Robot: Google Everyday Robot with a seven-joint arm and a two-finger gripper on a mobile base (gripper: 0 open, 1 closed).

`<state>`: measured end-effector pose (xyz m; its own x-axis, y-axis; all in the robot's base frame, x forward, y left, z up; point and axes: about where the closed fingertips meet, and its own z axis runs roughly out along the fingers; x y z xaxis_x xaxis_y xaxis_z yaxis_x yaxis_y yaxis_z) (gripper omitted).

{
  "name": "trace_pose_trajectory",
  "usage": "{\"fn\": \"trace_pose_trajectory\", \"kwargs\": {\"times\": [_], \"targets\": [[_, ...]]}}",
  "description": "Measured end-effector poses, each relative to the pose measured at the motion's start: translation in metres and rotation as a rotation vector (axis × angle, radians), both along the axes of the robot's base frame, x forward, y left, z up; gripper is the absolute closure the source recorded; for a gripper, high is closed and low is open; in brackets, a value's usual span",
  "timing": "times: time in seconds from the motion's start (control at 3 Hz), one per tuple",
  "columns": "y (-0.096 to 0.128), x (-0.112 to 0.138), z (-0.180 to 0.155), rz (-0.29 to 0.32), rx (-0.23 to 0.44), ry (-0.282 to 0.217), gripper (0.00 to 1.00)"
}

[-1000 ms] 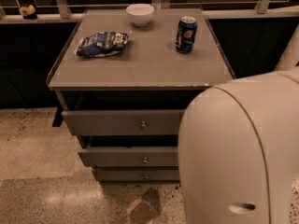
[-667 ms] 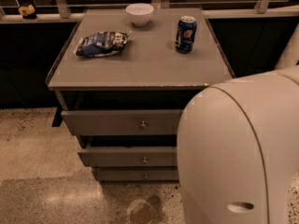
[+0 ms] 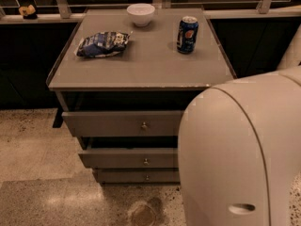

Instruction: Open middle drawer

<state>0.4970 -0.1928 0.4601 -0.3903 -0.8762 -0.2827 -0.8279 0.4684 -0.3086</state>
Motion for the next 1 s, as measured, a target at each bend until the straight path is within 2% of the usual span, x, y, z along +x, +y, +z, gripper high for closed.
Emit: {"fn": "trace_pose_trajectory", "kwargs": {"times": [0.33, 0.67, 1.0], "targets": [[0.0000, 0.0000, 0.0000, 0.000, 0.000, 0.000, 0.12], [0.0000, 0.0000, 0.0000, 0.000, 0.000, 0.000, 0.00], [0.0000, 0.0000, 0.0000, 0.000, 0.000, 0.000, 0.00]]}}
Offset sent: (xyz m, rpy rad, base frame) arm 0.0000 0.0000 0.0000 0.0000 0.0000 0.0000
